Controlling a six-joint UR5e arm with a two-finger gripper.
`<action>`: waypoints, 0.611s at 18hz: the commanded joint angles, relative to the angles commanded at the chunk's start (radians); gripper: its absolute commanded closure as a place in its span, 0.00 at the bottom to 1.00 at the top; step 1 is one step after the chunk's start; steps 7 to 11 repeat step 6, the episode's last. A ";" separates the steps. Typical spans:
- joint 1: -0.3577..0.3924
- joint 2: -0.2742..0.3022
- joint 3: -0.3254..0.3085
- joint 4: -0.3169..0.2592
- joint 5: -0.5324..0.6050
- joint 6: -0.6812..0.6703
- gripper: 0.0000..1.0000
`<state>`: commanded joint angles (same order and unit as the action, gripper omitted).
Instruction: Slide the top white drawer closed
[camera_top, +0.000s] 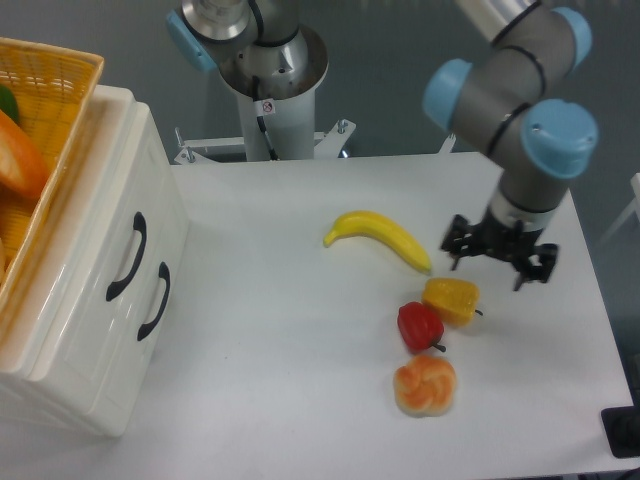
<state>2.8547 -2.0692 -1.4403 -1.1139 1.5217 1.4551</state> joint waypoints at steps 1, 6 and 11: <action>0.000 -0.017 -0.002 0.029 -0.002 0.046 0.00; -0.003 -0.045 -0.003 0.045 0.000 0.194 0.00; -0.003 -0.045 -0.003 0.045 0.000 0.194 0.00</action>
